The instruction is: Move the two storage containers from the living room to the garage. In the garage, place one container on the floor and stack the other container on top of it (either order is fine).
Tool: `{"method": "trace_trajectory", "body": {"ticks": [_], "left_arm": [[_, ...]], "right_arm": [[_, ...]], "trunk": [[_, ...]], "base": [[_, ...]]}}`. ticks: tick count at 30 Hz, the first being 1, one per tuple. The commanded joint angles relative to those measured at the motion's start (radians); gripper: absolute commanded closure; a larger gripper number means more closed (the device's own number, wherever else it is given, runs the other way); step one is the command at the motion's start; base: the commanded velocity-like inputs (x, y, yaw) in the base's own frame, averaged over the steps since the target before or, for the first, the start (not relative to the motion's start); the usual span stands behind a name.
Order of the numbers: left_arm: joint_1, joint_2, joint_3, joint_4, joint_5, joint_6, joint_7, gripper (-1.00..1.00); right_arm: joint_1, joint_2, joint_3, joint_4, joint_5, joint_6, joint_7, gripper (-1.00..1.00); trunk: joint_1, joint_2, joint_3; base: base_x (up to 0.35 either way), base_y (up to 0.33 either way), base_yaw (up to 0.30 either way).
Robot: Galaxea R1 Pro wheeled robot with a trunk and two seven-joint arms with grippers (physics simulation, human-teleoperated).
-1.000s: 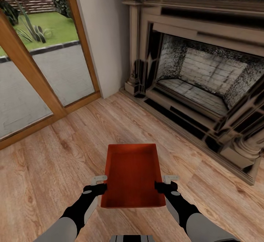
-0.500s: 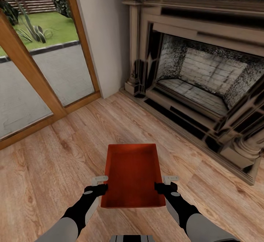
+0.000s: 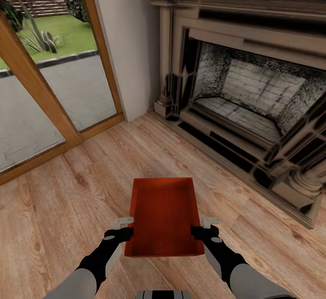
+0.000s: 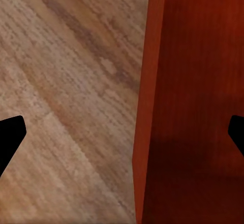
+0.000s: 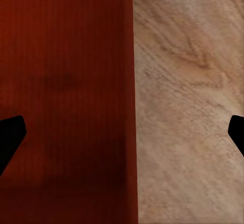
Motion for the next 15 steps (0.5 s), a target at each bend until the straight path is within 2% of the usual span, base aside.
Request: {"method": "trace_trajectory", "body": {"ticks": [1, 15], "left_arm": [[0.0, 0.0, 0.0, -0.002, 0.007, 0.005, 0.004, -1.0], [0.0, 0.0, 0.001, -0.003, 0.006, 0.005, 0.004, -1.0]], "right_arm": [[-0.001, 0.0, 0.008, 0.001, -0.004, -0.002, -0.007, -1.0], [-0.001, 0.0, 0.008, 0.001, -0.005, -0.002, -0.006, -1.0]], "trunk": [[0.0, 0.0, -0.001], [0.0, 0.0, -0.001]], "base": [[0.0, 0.0, 0.0], [0.0, 0.0, 0.0]]}}
